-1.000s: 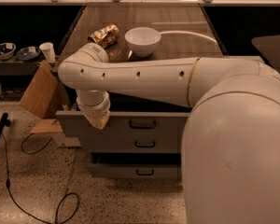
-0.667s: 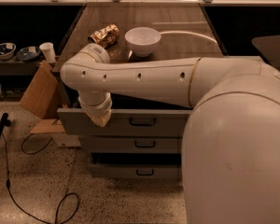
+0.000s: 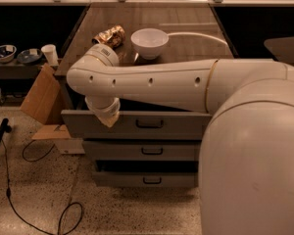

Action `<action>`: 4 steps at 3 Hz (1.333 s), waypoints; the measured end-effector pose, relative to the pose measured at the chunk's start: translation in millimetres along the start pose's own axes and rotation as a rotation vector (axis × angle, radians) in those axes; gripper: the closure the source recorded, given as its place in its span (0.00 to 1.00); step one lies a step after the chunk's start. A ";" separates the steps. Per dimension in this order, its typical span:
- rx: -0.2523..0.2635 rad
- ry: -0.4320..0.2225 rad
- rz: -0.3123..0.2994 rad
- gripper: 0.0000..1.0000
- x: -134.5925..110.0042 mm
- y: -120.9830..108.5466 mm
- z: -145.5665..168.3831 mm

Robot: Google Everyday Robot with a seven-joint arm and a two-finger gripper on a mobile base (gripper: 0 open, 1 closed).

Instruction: Close top drawer

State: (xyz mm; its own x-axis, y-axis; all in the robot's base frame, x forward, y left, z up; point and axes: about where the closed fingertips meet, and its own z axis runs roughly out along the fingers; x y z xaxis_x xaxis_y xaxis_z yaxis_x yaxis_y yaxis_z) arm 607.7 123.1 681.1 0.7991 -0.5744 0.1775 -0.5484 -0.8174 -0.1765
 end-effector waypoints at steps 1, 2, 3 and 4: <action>0.025 0.026 0.019 1.00 7.9 -8.3 -6.8; 0.039 0.034 0.014 1.00 9.9 -20.5 -9.9; 0.047 0.036 0.005 1.00 9.6 -35.0 -10.4; 0.056 0.036 0.005 1.00 9.7 -46.0 -10.9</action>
Offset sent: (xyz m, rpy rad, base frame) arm 0.0268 0.0232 0.0256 0.0283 -0.0732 -0.0046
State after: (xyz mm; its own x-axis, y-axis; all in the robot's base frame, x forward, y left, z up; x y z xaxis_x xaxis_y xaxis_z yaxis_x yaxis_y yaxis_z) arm 638.1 154.6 701.4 0.7864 -0.5806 0.2111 -0.5368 -0.8113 -0.2316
